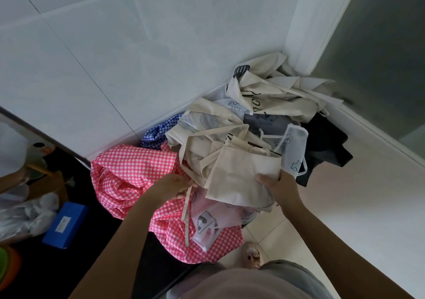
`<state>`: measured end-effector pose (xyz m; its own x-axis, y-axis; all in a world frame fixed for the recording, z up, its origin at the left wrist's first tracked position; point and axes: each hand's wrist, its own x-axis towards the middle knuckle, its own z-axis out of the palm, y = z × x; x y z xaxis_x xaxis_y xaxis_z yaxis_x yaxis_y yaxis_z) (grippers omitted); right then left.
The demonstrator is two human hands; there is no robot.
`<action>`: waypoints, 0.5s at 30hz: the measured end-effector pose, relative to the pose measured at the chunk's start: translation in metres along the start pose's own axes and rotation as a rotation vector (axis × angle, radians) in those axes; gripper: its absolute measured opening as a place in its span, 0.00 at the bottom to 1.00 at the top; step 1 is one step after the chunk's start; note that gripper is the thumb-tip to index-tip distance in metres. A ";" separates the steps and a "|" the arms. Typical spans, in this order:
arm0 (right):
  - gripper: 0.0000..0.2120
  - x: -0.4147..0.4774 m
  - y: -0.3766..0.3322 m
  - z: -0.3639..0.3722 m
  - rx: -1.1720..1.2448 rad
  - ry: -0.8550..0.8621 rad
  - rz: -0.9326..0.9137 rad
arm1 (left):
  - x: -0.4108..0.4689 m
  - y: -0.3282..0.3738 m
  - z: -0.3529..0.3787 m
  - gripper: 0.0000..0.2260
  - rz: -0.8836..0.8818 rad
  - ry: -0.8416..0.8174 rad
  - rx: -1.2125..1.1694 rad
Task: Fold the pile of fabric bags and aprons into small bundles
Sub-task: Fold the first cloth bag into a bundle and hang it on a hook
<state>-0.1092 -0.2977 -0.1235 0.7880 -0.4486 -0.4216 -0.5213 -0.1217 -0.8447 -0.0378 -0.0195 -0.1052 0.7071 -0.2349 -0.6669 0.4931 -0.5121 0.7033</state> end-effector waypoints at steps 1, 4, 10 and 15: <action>0.23 0.000 0.000 0.001 -0.065 0.048 -0.055 | 0.002 0.000 0.005 0.06 0.011 0.044 -0.003; 0.32 0.003 0.000 0.003 -0.325 0.233 -0.290 | 0.008 0.003 0.017 0.05 -0.014 0.173 0.107; 0.34 0.033 -0.010 -0.005 -0.609 0.052 -0.338 | -0.012 0.014 0.032 0.02 0.203 0.609 0.324; 0.30 0.054 -0.022 -0.016 -0.626 -0.071 -0.237 | -0.029 0.028 0.079 0.13 0.618 0.292 0.555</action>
<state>-0.0605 -0.3338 -0.1228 0.9132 -0.2894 -0.2871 -0.4059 -0.7096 -0.5759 -0.0844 -0.0920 -0.0854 0.9051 -0.4206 -0.0633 -0.2841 -0.7087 0.6458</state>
